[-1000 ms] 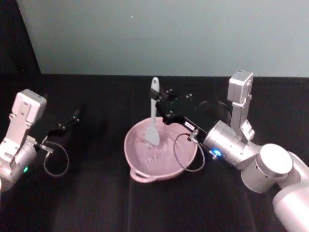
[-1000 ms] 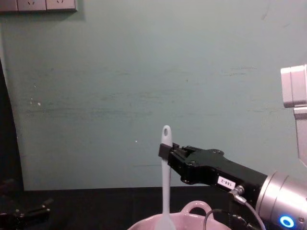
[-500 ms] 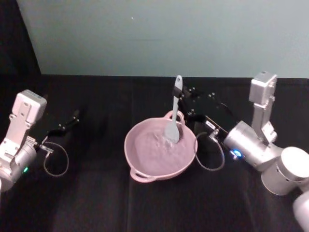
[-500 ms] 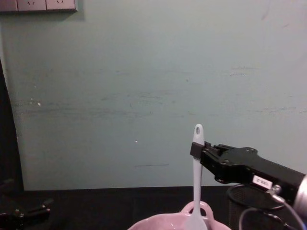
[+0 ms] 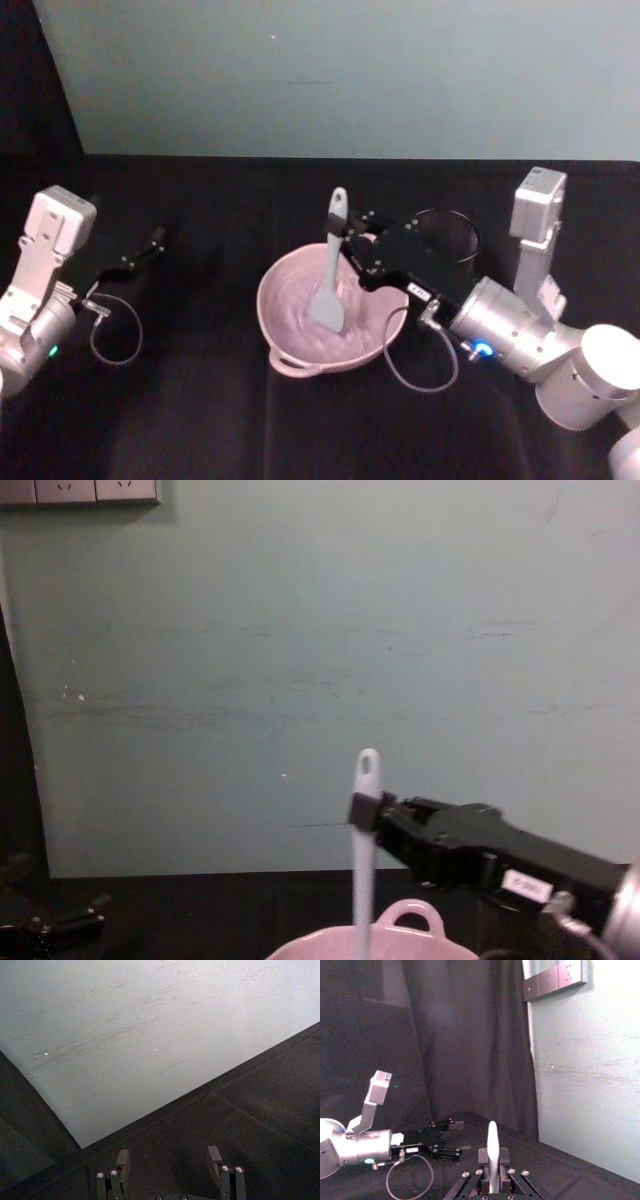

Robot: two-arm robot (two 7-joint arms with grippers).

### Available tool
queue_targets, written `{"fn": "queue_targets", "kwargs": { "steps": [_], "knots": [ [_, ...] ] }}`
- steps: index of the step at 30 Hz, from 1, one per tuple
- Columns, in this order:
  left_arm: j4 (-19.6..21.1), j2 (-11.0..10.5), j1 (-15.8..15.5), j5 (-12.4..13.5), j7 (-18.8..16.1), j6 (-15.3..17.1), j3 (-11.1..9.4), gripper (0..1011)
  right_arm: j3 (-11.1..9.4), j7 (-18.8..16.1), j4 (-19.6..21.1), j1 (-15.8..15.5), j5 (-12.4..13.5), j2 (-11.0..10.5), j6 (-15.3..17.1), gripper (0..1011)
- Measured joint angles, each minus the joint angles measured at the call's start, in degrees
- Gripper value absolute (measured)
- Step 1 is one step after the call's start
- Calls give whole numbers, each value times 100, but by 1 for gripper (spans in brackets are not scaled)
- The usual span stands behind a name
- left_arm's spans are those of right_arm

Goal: Use the one hand to pick up the spoon and stir the clear water in the bowl.

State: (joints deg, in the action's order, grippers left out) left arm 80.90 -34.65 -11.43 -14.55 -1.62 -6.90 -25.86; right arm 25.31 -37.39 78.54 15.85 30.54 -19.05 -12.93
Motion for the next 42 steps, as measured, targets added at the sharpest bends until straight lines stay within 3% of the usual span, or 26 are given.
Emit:
{"fn": "queue_targets", "kwargs": {
  "steps": [5,10,14,15,19,27,34,38,42],
  "knots": [
    [0,0,0,0,0,0,0,1011,162,8,-250,170,-91,191,-90,119],
    [0,0,0,0,0,0,0,1011,210,257,-721,445,-376,497,-444,118],
    [0,0,0,0,0,0,0,1012,168,502,-1062,623,-663,679,-721,119],
    [0,0,0,0,0,0,0,1011,111,669,-1222,714,-837,740,-845,118],
    [0,0,0,0,0,0,0,1011,-16,843,-1330,791,-1030,716,-898,118],
    [0,0,0,0,0,0,0,1011,-187,485,-838,536,-779,386,-426,119],
    [0,0,0,0,0,0,0,1011,-158,112,-150,162,-240,115,219,118],
    [0,0,0,0,0,0,0,1011,-37,34,-53,151,-79,123,439,119],
    [0,0,0,0,0,0,0,1011,97,34,-123,244,-49,240,445,119]
  ]
}}
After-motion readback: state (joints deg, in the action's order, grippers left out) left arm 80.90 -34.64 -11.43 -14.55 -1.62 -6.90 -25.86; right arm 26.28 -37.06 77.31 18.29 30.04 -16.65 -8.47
